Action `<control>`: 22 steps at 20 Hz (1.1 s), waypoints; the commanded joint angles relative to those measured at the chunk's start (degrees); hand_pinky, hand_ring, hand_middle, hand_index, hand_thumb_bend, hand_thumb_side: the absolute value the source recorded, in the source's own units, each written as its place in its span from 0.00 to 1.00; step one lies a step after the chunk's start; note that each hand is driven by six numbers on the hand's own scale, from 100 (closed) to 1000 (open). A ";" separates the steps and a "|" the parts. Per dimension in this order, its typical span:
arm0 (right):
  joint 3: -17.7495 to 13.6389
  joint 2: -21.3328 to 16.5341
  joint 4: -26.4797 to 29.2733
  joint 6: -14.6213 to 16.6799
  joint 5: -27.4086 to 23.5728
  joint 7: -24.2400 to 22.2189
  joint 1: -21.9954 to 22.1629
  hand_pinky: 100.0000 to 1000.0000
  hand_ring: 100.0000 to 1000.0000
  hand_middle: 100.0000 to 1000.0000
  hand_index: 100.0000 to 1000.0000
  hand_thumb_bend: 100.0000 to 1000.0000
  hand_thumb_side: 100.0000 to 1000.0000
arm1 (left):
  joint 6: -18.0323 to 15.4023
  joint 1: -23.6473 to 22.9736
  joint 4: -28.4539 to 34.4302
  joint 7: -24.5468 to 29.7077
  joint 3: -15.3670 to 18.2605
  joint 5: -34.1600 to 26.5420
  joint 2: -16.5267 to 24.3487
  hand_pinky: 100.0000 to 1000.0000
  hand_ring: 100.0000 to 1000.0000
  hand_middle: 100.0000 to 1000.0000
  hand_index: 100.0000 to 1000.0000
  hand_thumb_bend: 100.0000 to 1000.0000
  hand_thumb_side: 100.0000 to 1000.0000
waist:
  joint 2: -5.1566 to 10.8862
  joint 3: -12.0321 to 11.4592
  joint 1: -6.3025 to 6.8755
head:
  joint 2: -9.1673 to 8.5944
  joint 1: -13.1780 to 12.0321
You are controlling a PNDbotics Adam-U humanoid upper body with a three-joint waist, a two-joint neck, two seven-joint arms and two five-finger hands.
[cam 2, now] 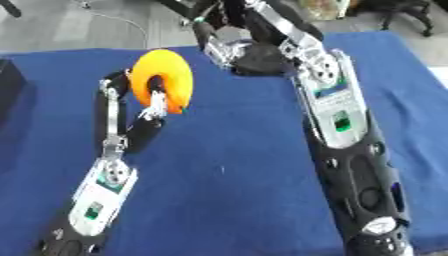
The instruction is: Pick up the objects with one hand, pass them to the other hand, and then place them into the box on the other side of the table.
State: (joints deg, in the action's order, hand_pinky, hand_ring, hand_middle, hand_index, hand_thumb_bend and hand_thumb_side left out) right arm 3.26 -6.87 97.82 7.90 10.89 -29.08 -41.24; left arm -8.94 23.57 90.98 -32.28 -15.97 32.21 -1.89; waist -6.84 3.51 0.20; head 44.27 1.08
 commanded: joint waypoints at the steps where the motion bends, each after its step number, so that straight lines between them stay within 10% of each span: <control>1: -2.32 -1.51 1.00 0.14 1.24 2.24 -1.18 0.68 0.61 0.69 0.83 0.00 0.42 | 0.05 0.37 3.58 -0.68 1.03 -1.84 1.10 0.46 0.40 0.28 0.45 0.00 0.56 | 1.41 -0.06 -0.80 | -0.15 0.38; 7: -7.15 -2.79 1.61 -1.21 3.13 8.28 -0.05 0.68 0.60 0.68 0.83 0.00 0.56 | 1.21 0.34 6.90 -1.41 2.92 -3.44 2.89 0.46 0.39 0.28 0.46 0.00 0.57 | 1.35 -0.02 -0.52 | -0.15 -1.16; 8: -7.93 -3.44 1.78 -1.51 3.56 9.35 0.31 0.68 0.60 0.68 0.82 0.00 0.45 | 1.80 0.46 7.35 -1.80 3.51 -3.34 3.51 0.46 0.39 0.28 0.46 0.00 0.57 | 1.39 0.03 -0.40 | -0.15 -2.34; 16: -12.57 -10.39 0.02 -3.54 6.67 15.20 5.01 0.66 0.58 0.65 0.80 0.00 0.40 | 10.58 3.24 9.77 -2.58 10.78 -2.69 18.79 0.47 0.41 0.30 0.48 0.00 0.55 | 1.97 0.55 1.45 | -0.15 -18.32; 22: -14.29 -13.40 -1.34 -4.20 7.03 16.79 9.26 0.65 0.57 0.64 0.78 0.00 0.39 | 19.43 4.74 3.82 0.73 15.32 3.84 34.63 0.50 0.43 0.34 0.53 0.00 0.18 | 2.37 1.07 2.87 | -0.15 -29.69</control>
State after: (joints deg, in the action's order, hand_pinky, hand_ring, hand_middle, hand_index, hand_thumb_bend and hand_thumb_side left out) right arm -10.43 -18.31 96.18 3.75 17.63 -12.79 -31.35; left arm 9.00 27.07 95.37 -32.21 -1.98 34.47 28.55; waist -6.15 4.57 2.43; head 44.23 -26.74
